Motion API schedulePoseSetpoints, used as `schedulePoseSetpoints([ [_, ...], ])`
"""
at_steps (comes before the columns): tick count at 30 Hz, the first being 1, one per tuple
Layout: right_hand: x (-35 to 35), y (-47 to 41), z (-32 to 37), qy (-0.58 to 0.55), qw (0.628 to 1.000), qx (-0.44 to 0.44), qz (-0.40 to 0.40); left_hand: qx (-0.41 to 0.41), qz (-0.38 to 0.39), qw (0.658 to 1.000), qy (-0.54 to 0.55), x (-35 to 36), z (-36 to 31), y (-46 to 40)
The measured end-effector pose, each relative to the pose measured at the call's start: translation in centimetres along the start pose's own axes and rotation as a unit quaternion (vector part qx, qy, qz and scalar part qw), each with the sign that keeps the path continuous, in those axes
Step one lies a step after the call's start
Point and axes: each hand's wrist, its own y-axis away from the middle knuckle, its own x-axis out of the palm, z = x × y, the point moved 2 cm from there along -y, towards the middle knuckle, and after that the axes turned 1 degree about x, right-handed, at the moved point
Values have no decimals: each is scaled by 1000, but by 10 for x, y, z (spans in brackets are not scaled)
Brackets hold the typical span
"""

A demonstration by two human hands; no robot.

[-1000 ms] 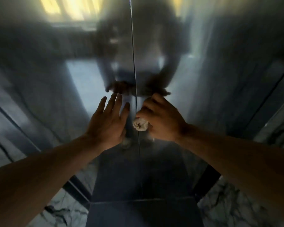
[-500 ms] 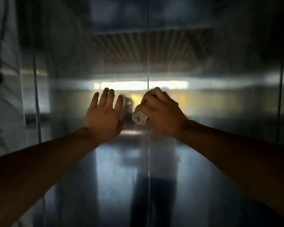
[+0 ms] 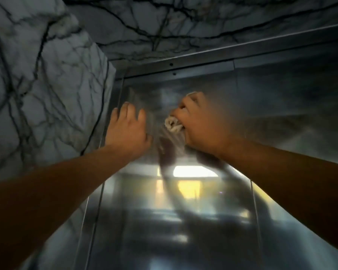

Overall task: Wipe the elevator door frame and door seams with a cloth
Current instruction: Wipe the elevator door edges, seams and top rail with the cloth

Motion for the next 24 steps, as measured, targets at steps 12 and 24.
schedulePoseSetpoints([
  [12, 87, -91, 3, 43, 998, 8, -42, -12, -34, 998, -42, 70, 61, -84],
  [24, 108, -159, -20, 31, 995, 35, -89, -80, 7, 983, -163, 71, 86, -143],
])
